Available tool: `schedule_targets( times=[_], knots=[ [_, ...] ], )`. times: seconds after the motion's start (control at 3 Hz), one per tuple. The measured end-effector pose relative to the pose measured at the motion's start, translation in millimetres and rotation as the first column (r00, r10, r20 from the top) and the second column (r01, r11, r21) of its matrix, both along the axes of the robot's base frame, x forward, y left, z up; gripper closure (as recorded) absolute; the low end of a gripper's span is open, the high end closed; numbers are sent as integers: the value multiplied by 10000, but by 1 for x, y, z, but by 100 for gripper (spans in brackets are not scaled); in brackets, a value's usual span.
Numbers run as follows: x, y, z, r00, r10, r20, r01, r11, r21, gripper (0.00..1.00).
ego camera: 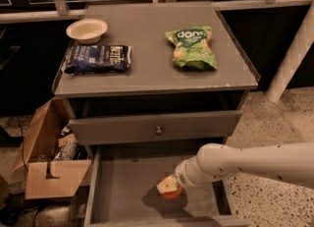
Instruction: Place apple into middle drawer
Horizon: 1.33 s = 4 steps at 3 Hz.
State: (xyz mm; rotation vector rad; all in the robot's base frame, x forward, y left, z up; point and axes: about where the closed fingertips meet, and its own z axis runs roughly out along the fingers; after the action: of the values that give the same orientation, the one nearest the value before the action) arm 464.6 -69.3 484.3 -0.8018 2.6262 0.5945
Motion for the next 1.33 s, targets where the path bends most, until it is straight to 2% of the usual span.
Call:
schedule_targets(
  times=[0.67, 1.33],
  knots=[
    [-1, 0, -7, 9998, 19, -202, -16, 9999, 145, 100],
    [-8, -3, -56, 9943, -132, -1059, 185, 9986, 493, 100]
  ],
)
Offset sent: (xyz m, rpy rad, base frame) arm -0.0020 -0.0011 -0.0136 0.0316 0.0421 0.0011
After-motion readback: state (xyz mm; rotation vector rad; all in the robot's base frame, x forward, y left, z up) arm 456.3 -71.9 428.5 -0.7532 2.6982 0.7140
